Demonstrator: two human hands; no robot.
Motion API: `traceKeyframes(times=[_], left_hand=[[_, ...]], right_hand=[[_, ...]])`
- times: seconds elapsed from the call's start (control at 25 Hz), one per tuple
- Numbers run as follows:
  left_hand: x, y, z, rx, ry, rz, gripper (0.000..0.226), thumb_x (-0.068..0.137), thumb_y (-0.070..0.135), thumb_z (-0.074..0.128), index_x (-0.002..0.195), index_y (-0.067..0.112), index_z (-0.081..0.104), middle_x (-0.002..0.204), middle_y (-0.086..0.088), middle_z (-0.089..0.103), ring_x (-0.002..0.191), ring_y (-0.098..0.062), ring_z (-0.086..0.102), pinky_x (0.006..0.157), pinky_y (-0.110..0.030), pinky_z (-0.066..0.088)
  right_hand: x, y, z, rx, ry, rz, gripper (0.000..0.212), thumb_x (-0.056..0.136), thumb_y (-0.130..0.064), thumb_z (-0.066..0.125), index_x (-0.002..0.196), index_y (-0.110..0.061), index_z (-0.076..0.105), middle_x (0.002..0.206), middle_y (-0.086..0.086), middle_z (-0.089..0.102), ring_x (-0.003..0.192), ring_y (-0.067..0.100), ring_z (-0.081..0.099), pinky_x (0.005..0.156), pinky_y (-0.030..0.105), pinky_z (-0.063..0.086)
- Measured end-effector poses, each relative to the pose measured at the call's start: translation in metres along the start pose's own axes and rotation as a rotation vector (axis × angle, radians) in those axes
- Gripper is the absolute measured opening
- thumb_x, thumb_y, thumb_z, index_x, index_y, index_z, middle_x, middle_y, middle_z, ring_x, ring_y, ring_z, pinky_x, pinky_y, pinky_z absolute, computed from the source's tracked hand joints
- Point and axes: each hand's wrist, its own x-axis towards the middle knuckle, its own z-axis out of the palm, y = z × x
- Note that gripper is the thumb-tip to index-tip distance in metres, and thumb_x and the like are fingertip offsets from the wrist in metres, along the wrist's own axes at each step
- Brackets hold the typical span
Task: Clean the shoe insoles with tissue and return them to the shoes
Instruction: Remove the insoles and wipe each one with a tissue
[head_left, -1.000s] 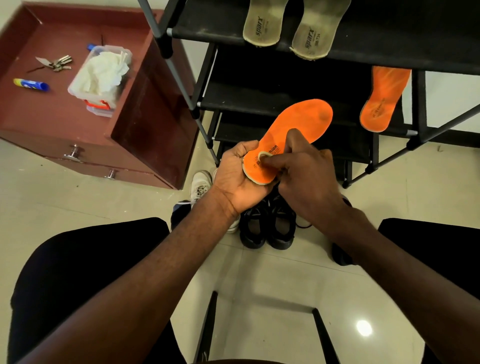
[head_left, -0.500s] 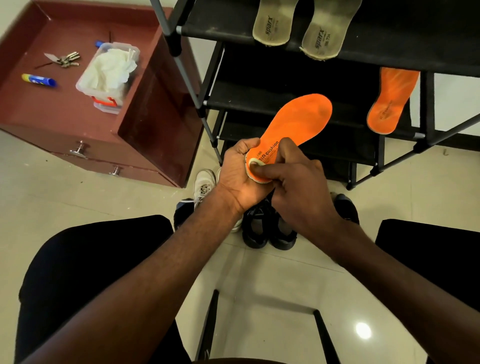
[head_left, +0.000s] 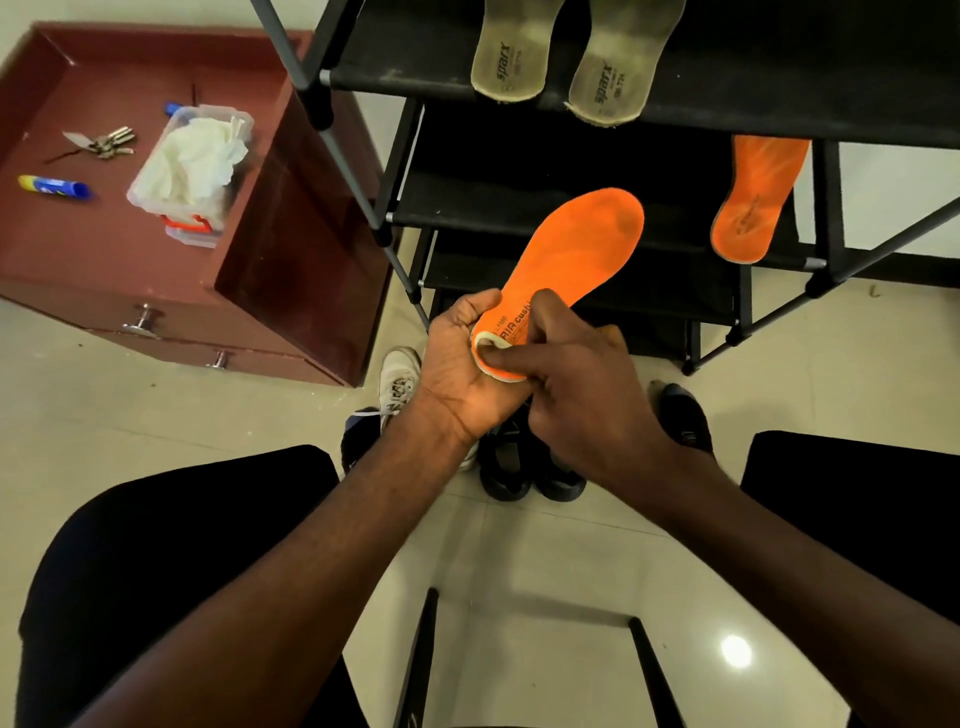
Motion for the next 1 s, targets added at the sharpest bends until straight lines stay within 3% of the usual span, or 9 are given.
traceKeyframes(times=[0.08,0.16,0.32,0.4,0.52,0.6,0.72,0.92,1.0], left_hand=[[-0.001,0.001,0.001,0.009,0.0,0.022,0.043,0.105,0.03,0.042,0.12,-0.005,0.061,0.109,-0.02,0.069,0.102,-0.031,0.068,0.104,-0.038,0.054],[0.0,0.001,0.001,0.0,-0.015,0.029,0.041,0.106,0.029,0.04,0.114,-0.003,0.065,0.105,-0.02,0.073,0.09,-0.031,0.073,0.086,-0.036,0.06],[-0.001,-0.003,0.008,0.021,-0.019,0.056,0.036,0.106,0.027,0.038,0.118,0.003,0.063,0.105,-0.015,0.073,0.087,-0.025,0.07,0.088,-0.033,0.048],[-0.002,-0.002,0.007,0.01,-0.038,0.053,0.043,0.106,0.029,0.039,0.126,-0.001,0.062,0.114,-0.019,0.071,0.097,-0.03,0.071,0.103,-0.037,0.047],[-0.003,-0.001,0.002,0.015,-0.046,0.018,0.053,0.106,0.032,0.038,0.141,-0.004,0.054,0.122,-0.021,0.067,0.107,-0.031,0.068,0.116,-0.039,0.04],[-0.003,-0.004,0.002,0.038,-0.043,0.015,0.047,0.106,0.03,0.039,0.132,-0.002,0.061,0.119,-0.019,0.068,0.104,-0.029,0.068,0.11,-0.038,0.043],[-0.001,-0.008,0.006,0.068,-0.055,0.028,0.037,0.106,0.029,0.04,0.112,0.004,0.066,0.105,-0.013,0.07,0.093,-0.025,0.067,0.092,-0.035,0.046],[-0.003,-0.004,0.004,0.055,-0.105,0.005,0.044,0.108,0.033,0.038,0.116,-0.001,0.067,0.108,-0.016,0.072,0.101,-0.027,0.071,0.108,-0.037,0.046],[-0.002,-0.006,0.005,0.086,-0.121,0.013,0.038,0.107,0.031,0.04,0.116,0.004,0.065,0.107,-0.014,0.071,0.095,-0.025,0.07,0.093,-0.035,0.052]], right_hand=[[-0.005,0.002,-0.007,-0.045,-0.035,-0.044,0.046,0.077,0.0,0.077,0.114,-0.028,0.079,0.089,-0.001,0.041,0.08,0.025,0.054,0.066,0.045,0.042],[-0.004,0.019,-0.014,-0.125,-0.014,0.0,0.044,0.078,-0.002,0.078,0.113,-0.028,0.079,0.091,-0.005,0.036,0.083,0.024,0.055,0.07,0.042,0.038],[0.013,0.041,-0.015,-0.103,0.048,0.228,0.044,0.083,0.001,0.073,0.116,-0.028,0.079,0.094,-0.003,0.042,0.089,0.02,0.053,0.079,0.045,0.042],[0.011,0.026,-0.009,-0.041,0.055,0.166,0.043,0.084,-0.002,0.073,0.118,-0.027,0.078,0.092,-0.001,0.044,0.086,0.02,0.053,0.074,0.047,0.046],[-0.001,0.01,-0.003,-0.073,-0.019,-0.04,0.043,0.081,-0.006,0.077,0.118,-0.027,0.077,0.09,-0.001,0.042,0.082,0.022,0.052,0.068,0.043,0.04],[0.007,0.025,-0.009,-0.174,0.021,-0.011,0.045,0.078,-0.007,0.079,0.118,-0.027,0.077,0.091,0.003,0.046,0.083,0.028,0.057,0.072,0.042,0.036],[0.02,0.038,-0.017,-0.238,0.113,0.202,0.042,0.082,-0.01,0.07,0.121,-0.025,0.076,0.096,0.007,0.047,0.084,0.032,0.059,0.076,0.046,0.039],[0.006,0.015,-0.009,-0.145,0.043,0.005,0.043,0.08,-0.01,0.077,0.119,-0.027,0.077,0.092,-0.003,0.037,0.083,0.026,0.057,0.072,0.042,0.038],[0.016,0.031,-0.016,-0.208,0.102,0.119,0.048,0.079,-0.01,0.078,0.122,-0.029,0.076,0.096,0.003,0.046,0.086,0.028,0.059,0.078,0.045,0.04]])
